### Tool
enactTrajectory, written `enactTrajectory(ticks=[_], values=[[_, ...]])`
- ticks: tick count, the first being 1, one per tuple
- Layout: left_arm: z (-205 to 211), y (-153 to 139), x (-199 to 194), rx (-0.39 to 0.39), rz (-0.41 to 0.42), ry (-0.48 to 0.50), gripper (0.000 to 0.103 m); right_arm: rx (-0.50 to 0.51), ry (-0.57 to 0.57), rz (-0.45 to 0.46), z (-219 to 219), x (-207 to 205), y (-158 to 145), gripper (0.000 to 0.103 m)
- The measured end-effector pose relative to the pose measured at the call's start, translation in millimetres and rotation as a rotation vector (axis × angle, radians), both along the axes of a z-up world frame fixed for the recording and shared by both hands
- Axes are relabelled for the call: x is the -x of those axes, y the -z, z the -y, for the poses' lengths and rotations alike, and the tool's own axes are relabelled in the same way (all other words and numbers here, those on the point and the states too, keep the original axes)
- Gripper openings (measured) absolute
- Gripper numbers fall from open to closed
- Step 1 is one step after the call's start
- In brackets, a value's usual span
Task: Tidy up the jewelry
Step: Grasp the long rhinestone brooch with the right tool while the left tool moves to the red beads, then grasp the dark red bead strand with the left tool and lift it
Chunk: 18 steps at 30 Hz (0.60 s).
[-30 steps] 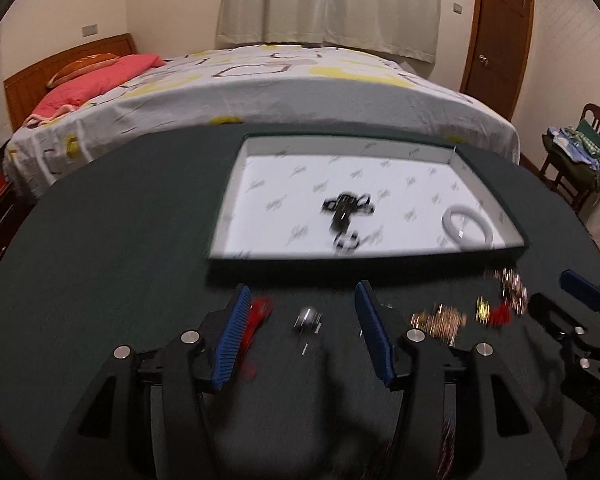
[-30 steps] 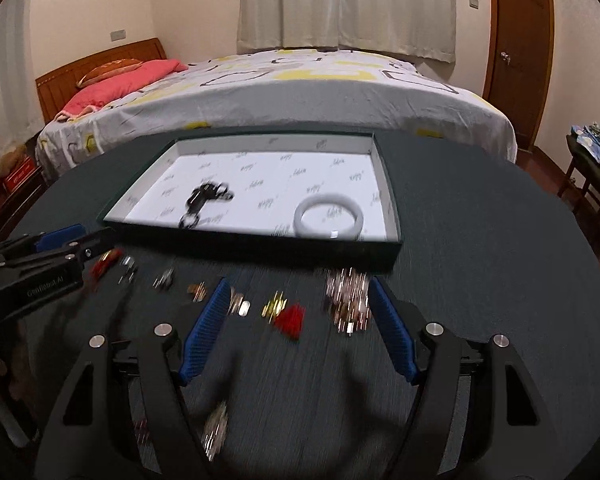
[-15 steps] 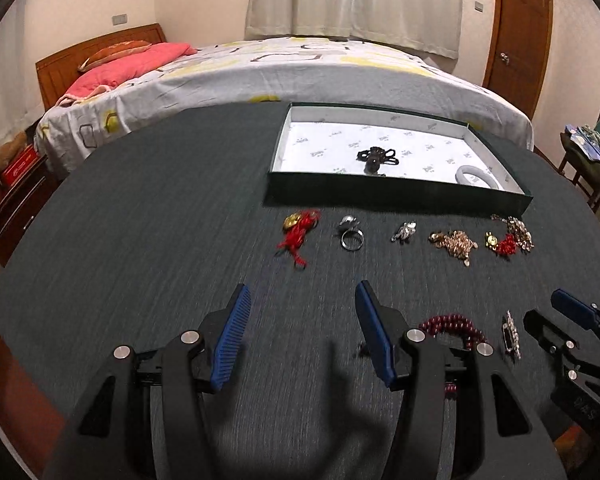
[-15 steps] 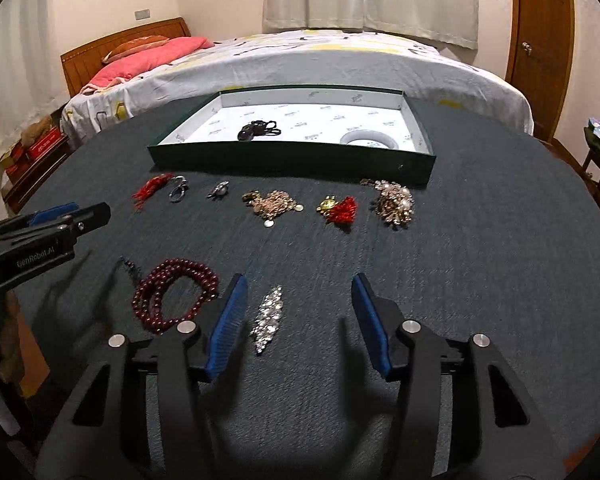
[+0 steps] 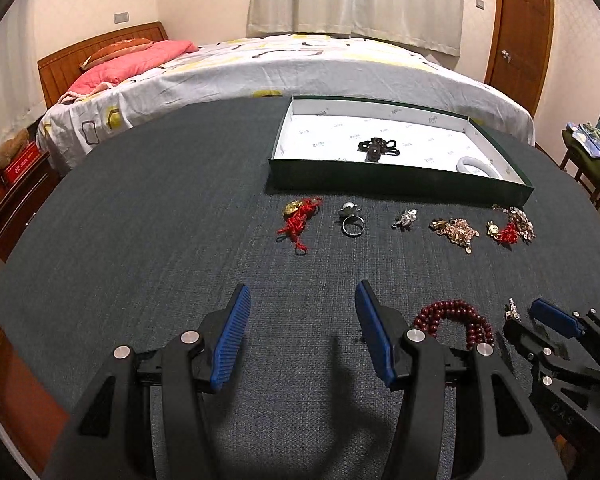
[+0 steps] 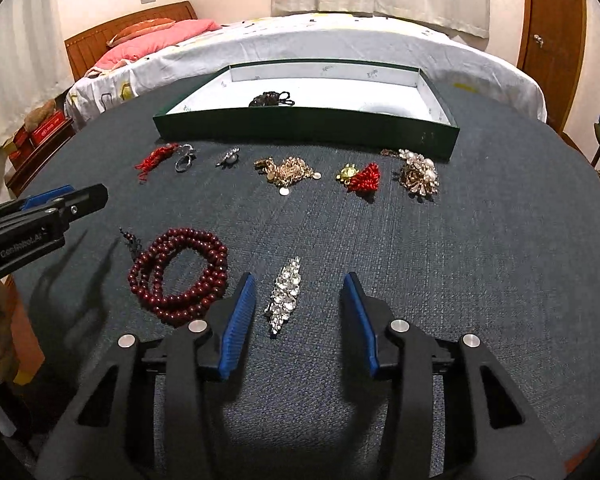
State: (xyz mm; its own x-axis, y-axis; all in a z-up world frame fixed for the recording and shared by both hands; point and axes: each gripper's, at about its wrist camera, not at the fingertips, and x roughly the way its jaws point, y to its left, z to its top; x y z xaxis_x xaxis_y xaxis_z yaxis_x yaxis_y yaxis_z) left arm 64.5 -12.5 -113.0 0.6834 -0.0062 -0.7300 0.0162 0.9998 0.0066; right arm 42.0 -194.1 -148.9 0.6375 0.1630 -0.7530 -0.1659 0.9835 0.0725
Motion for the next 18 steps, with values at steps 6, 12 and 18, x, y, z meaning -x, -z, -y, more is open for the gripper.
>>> enactTrajectory(ticks=[6, 12, 18], values=[[3.6, 3.6, 0.7, -0.004, -0.009, 0.009, 0.054, 0.02, -0.001, 0.007, -0.6, -0.6, 0.8, 0.02], [8.2, 2.4, 2.7, -0.007, -0.004, 0.023, 0.054, 0.021, 0.001, 0.013, 2.2, -0.8, 0.7, 0.013], [18.3, -0.6, 6.6, 0.01, -0.002, 0.061, 0.054, 0.009, 0.031, 0.039, 17.3, 1.0, -7.2, 0.013]])
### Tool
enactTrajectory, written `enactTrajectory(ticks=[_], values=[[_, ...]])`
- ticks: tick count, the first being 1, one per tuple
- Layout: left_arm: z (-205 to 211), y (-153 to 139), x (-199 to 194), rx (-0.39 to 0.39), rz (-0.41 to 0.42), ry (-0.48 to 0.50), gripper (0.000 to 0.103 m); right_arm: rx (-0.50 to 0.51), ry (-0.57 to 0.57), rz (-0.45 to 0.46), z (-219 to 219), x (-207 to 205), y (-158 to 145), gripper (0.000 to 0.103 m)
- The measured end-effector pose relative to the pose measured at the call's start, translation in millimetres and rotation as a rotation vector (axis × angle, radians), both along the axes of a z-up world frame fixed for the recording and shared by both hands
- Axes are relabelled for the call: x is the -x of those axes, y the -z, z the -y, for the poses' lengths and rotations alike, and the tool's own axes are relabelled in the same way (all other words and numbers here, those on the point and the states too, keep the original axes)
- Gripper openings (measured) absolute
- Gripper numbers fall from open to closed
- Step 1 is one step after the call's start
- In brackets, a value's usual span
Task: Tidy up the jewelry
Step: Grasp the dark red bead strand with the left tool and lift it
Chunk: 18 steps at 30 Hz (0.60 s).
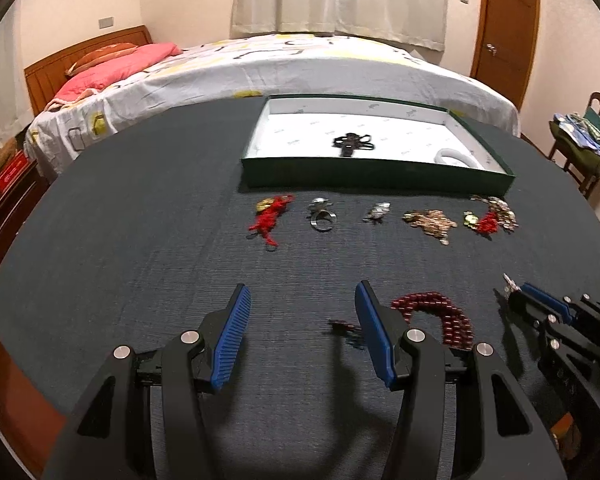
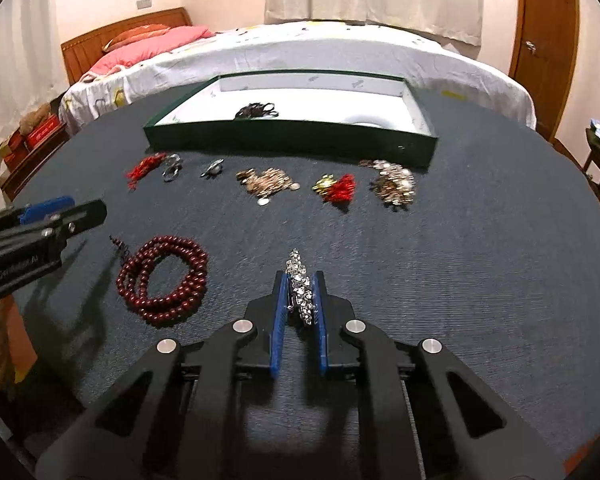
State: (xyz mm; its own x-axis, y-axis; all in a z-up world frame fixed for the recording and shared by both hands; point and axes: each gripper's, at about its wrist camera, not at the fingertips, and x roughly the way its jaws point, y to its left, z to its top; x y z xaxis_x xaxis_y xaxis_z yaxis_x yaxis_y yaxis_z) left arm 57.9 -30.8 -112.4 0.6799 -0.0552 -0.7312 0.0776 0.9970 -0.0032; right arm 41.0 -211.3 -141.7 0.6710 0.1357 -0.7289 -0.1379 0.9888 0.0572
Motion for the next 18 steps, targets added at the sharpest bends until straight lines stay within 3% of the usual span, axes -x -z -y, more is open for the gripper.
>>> enactTrajectory(ticks=[7, 11, 18], values=[[25.4, 1.1, 3.8, 0.054, -0.024, 0.072, 0.054, -0.029, 0.037, 0.018, 20.0, 4.5, -5.7, 0.013], [41.4, -0.2, 6.7, 0.065, -0.019, 0.102, 0.07, -0.048, 0.052, 0.026, 28.4, 8.6, -6.1, 0.013], [63.0, 9.1, 4.8, 0.05, -0.029, 0.151, 0.074, -0.072, 0.062, 0.037, 34.7, 11.5, -7.9, 0.013]])
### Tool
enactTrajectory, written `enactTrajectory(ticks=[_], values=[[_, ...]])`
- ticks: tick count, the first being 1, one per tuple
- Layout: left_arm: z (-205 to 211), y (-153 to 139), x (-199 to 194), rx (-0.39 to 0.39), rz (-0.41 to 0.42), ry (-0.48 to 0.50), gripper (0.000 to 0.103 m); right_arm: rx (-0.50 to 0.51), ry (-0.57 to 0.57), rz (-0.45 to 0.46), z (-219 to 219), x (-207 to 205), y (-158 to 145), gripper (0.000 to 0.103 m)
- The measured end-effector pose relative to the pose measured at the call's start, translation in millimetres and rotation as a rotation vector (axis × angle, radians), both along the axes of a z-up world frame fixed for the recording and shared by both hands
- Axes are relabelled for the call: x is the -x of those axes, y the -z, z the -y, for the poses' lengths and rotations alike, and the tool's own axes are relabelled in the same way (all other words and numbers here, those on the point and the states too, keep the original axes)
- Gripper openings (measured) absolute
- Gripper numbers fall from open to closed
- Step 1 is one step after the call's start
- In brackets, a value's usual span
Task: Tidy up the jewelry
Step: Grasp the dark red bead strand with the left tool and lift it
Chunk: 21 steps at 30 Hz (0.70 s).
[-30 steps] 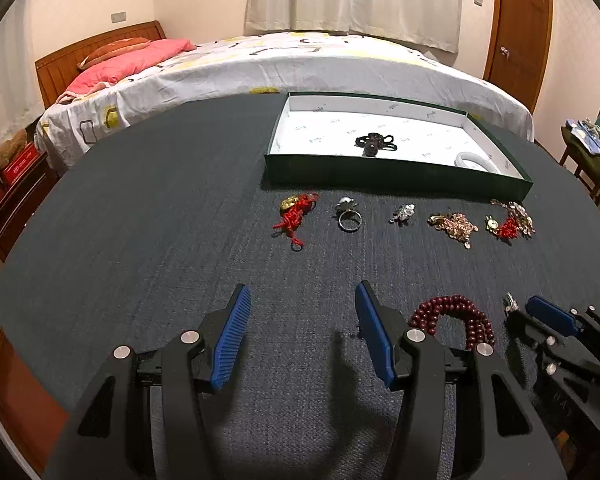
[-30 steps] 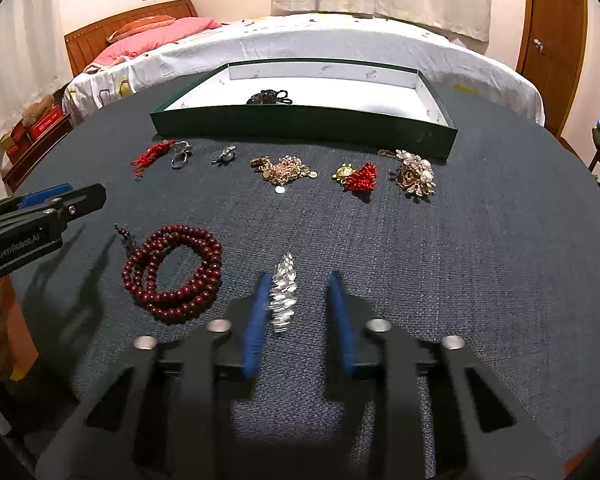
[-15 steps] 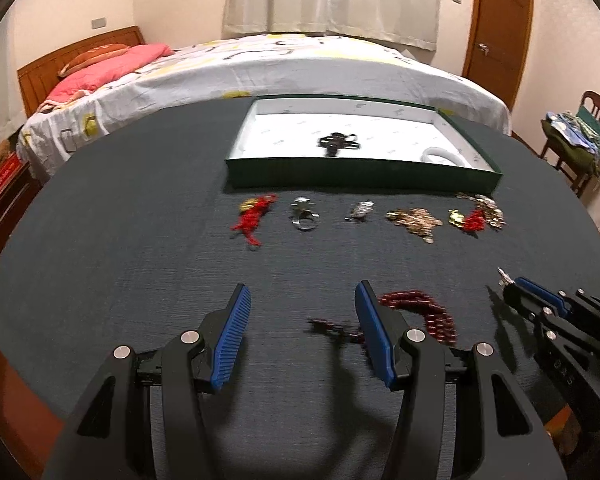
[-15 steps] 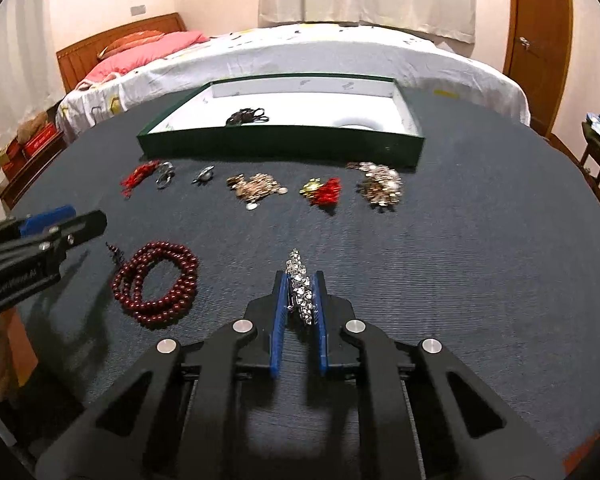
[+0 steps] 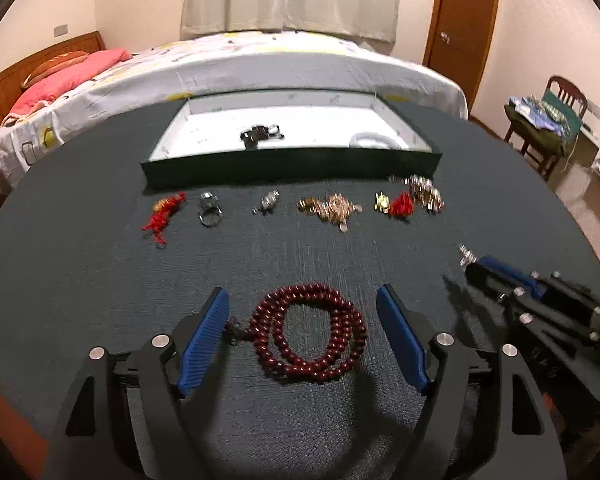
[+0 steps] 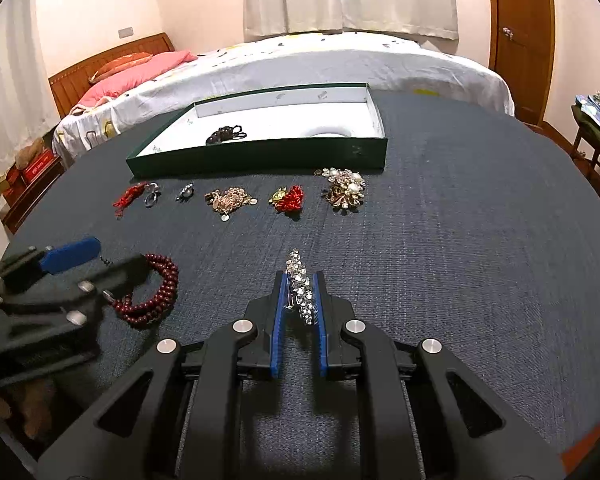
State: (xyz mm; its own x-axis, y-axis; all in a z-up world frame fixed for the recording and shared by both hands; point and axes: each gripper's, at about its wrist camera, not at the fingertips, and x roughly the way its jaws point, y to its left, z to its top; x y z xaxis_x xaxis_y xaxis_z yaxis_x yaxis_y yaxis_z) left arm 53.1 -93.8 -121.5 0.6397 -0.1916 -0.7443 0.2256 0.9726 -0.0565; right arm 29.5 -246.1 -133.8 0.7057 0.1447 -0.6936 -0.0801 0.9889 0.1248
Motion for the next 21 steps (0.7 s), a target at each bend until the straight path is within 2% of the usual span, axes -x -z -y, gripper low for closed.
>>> enactTrajectory(ticks=[8, 12, 21], values=[[-7.1, 21.8, -9.0, -0.01, -0.086, -0.024, 0.073, -0.001, -0.005, -0.004, -0.3, 0.0, 0.9, 0.013], [-5.0, 22.0, -6.9, -0.027, -0.079, -0.008, 0.071, -0.003, -0.004, -0.01, -1.8, -0.8, 1.4, 0.013], [-5.4, 14.0, -5.0, 0.038, -0.055, 0.017, 0.072, -0.001, -0.004, -0.017, -4.7, -3.0, 2.5, 0.013]])
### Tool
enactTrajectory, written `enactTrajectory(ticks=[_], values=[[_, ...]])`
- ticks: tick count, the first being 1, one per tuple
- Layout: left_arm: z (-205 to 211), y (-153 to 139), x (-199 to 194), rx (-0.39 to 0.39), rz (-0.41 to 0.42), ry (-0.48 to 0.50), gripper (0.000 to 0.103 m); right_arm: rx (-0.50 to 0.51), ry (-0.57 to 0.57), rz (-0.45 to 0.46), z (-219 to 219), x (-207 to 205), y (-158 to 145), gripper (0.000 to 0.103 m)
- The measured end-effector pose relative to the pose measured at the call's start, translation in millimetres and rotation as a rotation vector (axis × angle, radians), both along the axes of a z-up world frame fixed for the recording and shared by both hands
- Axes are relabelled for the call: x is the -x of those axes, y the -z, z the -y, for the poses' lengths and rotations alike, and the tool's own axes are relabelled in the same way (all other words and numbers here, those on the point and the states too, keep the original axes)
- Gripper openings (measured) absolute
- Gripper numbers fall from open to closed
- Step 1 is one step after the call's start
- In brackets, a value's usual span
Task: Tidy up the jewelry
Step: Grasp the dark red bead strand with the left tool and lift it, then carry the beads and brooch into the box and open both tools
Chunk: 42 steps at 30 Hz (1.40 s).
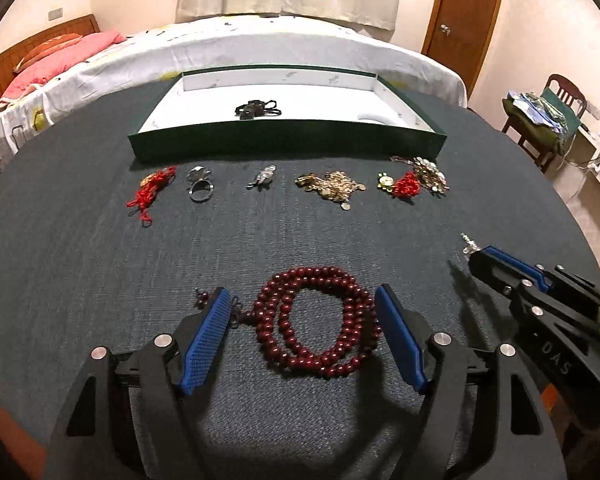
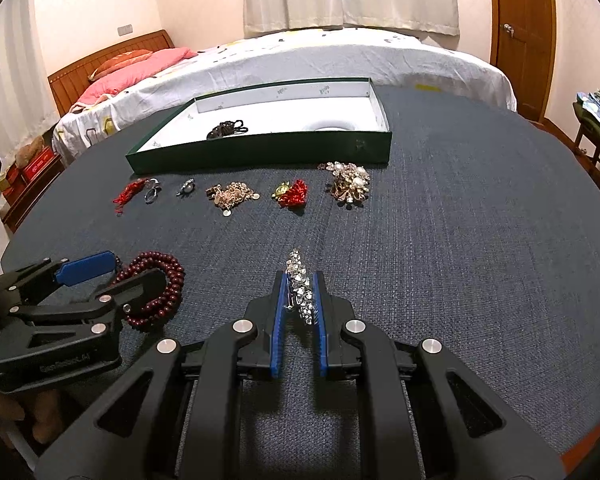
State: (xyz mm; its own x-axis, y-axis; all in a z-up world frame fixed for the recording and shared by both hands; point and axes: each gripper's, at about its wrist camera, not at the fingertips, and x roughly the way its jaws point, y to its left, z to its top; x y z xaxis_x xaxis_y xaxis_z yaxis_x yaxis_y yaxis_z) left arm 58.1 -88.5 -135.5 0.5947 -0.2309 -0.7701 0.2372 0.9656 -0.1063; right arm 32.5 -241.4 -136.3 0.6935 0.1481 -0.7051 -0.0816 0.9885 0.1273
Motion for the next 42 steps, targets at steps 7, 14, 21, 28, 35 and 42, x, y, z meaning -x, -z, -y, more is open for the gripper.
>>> enactTrajectory(ticks=[7, 14, 21, 28, 35, 42], values=[[10.5, 5.6, -0.3, -0.053, 0.005, 0.033, 0.075, 0.0, -0.001, -0.004, -1.2, 0.0, 1.5, 0.013], [9.0, 6.7, 3.4, -0.121, 0.031, 0.031, 0.054, -0.001, -0.002, -0.004, 0.1, -1.3, 1.7, 0.013], [-3.3, 5.9, 3.3, -0.129, 0.049, 0.008, 0.021, 0.002, -0.004, -0.004, -1.1, -0.3, 4.0, 0.013], [-13.2, 4.5, 2.1, -0.073, 0.048, 0.011, 0.012, 0.006, -0.009, -0.005, -3.1, 0.2, 5.3, 0.013], [-18.9, 0.6, 1.4, -0.06, 0.055, -0.01, 0.012, 0.005, -0.006, 0.003, -3.8, 1.4, 4.5, 0.013], [-29.5, -13.2, -1.3, -0.036, 0.086, -0.041, 0.012, 0.001, -0.007, 0.015, -4.2, -0.8, -2.7, 0.013]])
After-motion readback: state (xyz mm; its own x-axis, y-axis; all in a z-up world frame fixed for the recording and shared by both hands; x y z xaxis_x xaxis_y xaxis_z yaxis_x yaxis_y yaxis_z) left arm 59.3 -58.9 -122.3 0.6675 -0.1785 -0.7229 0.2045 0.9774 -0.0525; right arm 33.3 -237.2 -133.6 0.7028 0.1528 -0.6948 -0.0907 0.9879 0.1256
